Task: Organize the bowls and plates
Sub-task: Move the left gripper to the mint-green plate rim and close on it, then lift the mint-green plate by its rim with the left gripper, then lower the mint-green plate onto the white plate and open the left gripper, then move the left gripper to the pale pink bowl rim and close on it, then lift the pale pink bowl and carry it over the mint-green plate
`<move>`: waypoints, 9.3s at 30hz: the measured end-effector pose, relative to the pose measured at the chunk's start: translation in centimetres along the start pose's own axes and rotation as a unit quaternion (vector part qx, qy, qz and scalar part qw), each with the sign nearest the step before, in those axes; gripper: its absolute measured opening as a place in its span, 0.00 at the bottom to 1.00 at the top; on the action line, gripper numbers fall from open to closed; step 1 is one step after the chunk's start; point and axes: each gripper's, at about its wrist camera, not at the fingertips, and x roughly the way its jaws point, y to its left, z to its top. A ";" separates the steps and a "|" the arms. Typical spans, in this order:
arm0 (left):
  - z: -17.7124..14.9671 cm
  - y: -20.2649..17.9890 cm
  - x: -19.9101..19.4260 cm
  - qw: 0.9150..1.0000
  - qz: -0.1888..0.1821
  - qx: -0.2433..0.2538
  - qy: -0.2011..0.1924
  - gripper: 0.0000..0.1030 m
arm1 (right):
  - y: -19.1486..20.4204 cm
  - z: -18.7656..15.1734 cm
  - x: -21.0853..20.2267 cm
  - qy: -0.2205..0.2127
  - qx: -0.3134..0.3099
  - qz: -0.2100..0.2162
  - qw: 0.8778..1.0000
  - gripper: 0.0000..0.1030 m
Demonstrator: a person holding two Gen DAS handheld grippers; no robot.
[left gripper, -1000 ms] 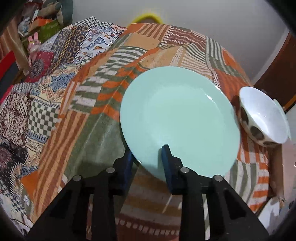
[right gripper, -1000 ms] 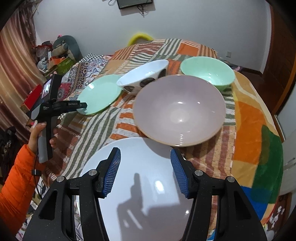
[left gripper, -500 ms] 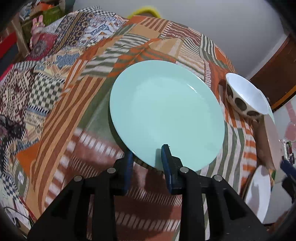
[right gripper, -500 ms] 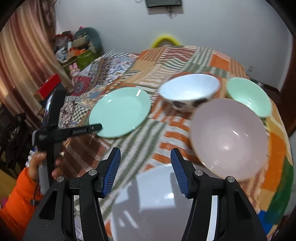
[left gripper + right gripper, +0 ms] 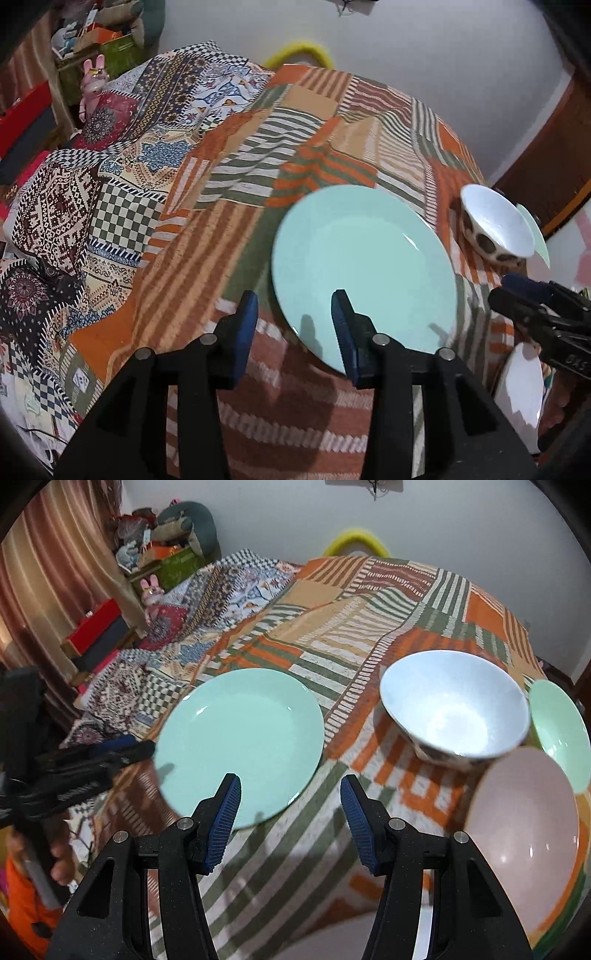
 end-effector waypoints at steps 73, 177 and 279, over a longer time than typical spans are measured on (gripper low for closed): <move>-2.9 -7.5 -13.1 0.994 -0.037 0.068 -0.073 0.38 | 0.5 -3.4 -10.9 -0.082 0.004 0.044 0.996 0.25; -13.2 -22.1 -0.6 0.967 -0.051 0.200 0.147 0.46 | -11.9 -19.0 -11.9 -0.018 0.184 0.006 0.983 0.25; -5.9 -23.7 -12.5 0.976 -0.106 0.178 -0.071 0.20 | -10.7 -11.4 -16.6 -0.143 0.144 -0.002 0.979 0.24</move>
